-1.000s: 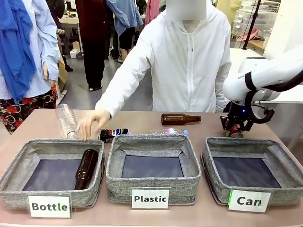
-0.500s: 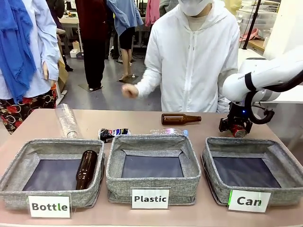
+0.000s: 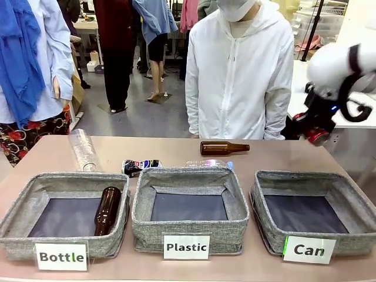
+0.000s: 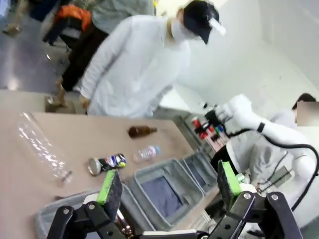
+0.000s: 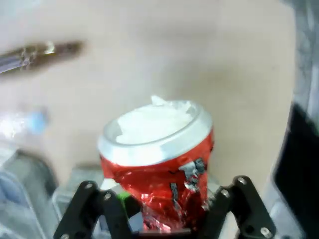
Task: Sort the can waste into the basket.
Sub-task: Pick up the can waste from the table and place it in the right Fabric basket.
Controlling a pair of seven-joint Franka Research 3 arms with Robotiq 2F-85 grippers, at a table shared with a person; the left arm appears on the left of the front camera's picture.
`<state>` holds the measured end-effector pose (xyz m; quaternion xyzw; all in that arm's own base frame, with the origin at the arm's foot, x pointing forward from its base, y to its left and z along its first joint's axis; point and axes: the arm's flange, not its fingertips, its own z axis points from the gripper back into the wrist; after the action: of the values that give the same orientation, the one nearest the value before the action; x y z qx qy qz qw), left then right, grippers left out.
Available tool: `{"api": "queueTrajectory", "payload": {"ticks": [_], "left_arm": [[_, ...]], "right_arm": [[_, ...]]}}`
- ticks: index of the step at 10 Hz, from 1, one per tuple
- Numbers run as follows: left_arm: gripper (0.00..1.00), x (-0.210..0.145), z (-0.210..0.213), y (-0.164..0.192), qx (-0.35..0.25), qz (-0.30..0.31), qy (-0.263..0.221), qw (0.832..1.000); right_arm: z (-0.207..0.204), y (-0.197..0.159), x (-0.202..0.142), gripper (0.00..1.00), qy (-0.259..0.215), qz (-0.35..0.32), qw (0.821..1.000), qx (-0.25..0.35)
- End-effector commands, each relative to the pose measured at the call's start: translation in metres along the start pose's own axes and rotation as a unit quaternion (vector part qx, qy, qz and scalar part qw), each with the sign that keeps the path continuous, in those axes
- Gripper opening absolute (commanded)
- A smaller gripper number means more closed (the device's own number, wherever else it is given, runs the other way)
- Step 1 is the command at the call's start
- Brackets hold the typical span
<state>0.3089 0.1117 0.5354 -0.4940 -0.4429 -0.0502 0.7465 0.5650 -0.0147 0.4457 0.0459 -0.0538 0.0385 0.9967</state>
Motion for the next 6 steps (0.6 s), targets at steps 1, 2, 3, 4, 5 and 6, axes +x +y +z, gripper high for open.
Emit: {"api": "queueTrajectory", "payload": {"ticks": [1, 2, 3, 4, 5, 6], "left_arm": [[1.0, -0.039, -0.021, -0.002, -0.012, -0.005, 0.01, 1.0], [1.0, -0.046, -0.038, 0.003, -0.026, 0.0, 0.015, 1.0], [1.0, -0.054, -0.05, 0.006, -0.042, 0.004, 0.018, 0.999], [1.0, -0.064, -0.062, 0.012, -0.044, 0.006, 0.02, 0.999], [1.0, -0.072, -0.069, 0.021, -0.031, -0.015, 0.021, 0.999], [1.0, -0.082, -0.076, 0.04, -0.006, -0.025, 0.071, 0.997]], "right_arm": [[0.04, 0.006, -0.055, 0.0, 0.032, 0.117, 0.992, 0.037], [0.054, 0.018, -0.081, 0.0, 0.047, 0.191, 0.979, 0.058], [0.057, 0.028, -0.101, 0.0, 0.056, 0.261, 0.961, 0.077], [0.054, 0.036, -0.118, 0.0, 0.068, 0.325, 0.94, 0.085], [0.047, 0.045, -0.135, 0.0, 0.075, 0.387, 0.915, 0.082], [0.042, 0.052, -0.149, 0.0, 0.079, 0.448, 0.887, 0.086]]}}
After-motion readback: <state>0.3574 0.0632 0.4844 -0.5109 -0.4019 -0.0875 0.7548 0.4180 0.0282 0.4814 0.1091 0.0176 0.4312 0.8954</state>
